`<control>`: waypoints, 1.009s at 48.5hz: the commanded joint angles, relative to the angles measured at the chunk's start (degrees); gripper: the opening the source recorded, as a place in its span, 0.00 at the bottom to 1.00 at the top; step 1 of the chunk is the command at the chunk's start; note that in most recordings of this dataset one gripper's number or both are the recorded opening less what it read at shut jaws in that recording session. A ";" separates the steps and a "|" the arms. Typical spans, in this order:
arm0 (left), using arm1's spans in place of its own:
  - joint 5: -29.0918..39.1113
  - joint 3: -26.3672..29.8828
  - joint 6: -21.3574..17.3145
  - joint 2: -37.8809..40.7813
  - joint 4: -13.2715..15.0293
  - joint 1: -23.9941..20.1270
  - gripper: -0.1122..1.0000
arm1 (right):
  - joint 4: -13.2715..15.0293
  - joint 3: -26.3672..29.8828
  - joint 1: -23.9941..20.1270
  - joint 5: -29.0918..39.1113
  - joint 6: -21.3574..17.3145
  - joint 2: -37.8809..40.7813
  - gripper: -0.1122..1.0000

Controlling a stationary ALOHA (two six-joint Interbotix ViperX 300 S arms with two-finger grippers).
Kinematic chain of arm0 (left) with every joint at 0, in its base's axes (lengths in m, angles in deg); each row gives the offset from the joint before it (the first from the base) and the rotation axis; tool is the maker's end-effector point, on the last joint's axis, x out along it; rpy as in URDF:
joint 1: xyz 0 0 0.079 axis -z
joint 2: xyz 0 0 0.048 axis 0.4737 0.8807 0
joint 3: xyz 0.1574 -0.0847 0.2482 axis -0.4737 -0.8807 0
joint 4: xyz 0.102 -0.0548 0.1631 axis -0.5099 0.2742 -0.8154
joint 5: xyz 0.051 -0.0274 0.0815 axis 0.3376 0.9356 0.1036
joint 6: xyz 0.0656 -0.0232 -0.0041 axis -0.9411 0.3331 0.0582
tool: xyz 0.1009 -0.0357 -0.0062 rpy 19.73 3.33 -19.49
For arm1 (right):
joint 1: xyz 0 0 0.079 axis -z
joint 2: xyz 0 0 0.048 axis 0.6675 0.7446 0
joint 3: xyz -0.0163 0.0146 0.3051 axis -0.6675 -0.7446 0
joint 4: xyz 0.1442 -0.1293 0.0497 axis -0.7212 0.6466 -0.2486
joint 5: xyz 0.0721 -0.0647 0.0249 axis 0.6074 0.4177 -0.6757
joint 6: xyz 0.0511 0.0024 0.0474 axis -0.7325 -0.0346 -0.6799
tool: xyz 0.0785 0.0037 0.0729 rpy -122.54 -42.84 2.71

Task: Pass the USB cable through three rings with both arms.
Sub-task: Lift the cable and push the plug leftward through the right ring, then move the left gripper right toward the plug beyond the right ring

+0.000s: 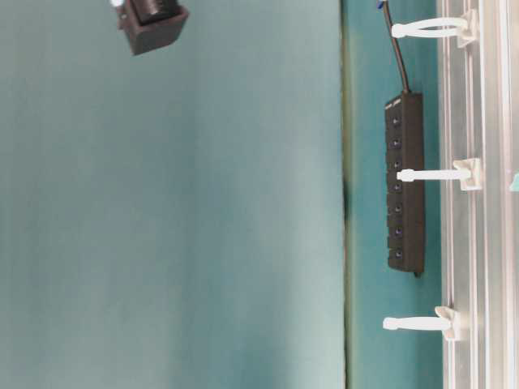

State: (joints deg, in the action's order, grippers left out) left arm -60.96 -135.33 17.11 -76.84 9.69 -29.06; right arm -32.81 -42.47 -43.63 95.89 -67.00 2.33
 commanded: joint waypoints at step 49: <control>2.11 2.37 0.70 4.31 -0.09 -0.09 0.12 | -0.88 -2.11 1.14 -14.68 -0.09 5.10 0.03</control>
State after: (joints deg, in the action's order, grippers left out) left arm -58.24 -134.54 17.73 -73.67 9.69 -29.15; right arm -33.51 -44.94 -42.84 82.00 -67.09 7.43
